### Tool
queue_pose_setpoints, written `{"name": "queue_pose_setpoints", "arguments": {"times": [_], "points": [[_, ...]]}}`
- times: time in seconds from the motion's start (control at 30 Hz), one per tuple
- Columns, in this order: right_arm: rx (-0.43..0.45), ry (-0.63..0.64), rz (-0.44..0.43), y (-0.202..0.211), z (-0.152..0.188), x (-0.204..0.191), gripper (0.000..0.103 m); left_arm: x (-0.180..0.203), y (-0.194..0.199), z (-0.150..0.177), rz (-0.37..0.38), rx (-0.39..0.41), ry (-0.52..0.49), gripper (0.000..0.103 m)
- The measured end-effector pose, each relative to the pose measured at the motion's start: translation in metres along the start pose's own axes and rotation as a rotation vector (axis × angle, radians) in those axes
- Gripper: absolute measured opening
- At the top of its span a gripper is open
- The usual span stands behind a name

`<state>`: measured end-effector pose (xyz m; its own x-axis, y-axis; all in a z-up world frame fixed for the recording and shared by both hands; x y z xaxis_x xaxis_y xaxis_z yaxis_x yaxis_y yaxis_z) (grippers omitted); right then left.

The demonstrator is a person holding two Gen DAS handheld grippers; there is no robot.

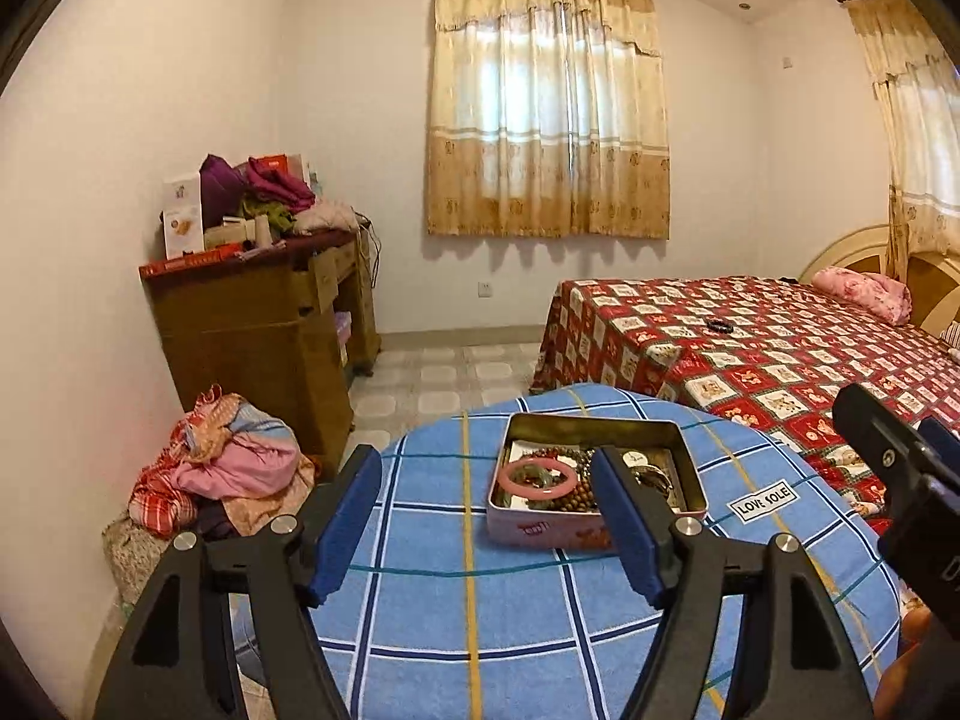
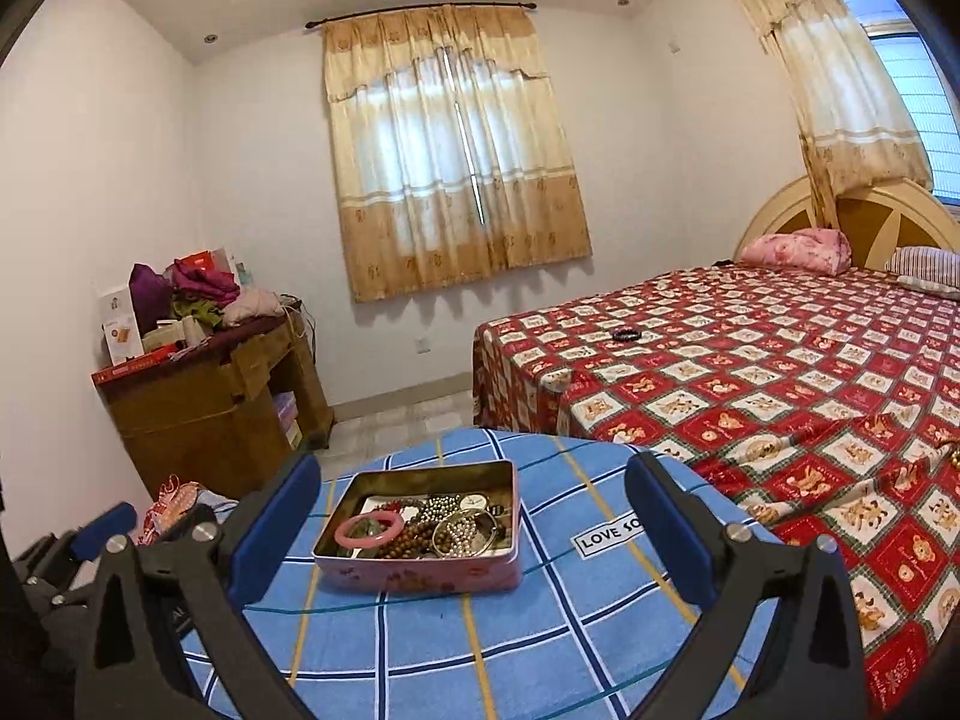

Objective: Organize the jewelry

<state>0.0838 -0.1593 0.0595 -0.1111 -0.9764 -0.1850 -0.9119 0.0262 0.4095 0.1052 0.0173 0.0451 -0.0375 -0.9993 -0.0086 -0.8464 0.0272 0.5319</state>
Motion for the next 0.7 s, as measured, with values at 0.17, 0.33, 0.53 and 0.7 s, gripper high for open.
{"name": "queue_pose_setpoints", "arguments": {"times": [0.17,0.33,0.53,0.7], "points": [[-0.01,-0.01,-0.009,0.0004,0.003,0.0011,0.103,-0.0014,0.0014,0.0001,-0.019,0.014,-0.008,0.073],[-0.009,-0.01,-0.009,0.0015,0.0028,0.0006,0.103,-0.0002,0.0032,0.001,-0.041,0.023,-0.02,0.073],[-0.014,-0.019,-0.006,0.001,0.0036,0.0019,0.103,0.0011,0.0031,0.002,-0.048,0.027,-0.027,0.074],[-0.016,-0.023,-0.003,0.0005,0.0035,0.0039,0.103,0.0056,0.0055,0.0013,-0.115,0.052,-0.067,0.074]]}}
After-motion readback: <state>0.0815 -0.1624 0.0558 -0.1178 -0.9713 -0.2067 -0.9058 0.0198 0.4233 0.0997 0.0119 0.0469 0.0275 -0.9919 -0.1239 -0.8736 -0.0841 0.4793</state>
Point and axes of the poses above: each gripper's, at about its wrist camera, not at the fingertips, and y roughly against the way its jaws point, x to its right, z to its underside, the point moved 5 cm from there along -y, roughly the way its jaws point, and after that the axes turned 10 degrees about -x, right-handed, at the moved point
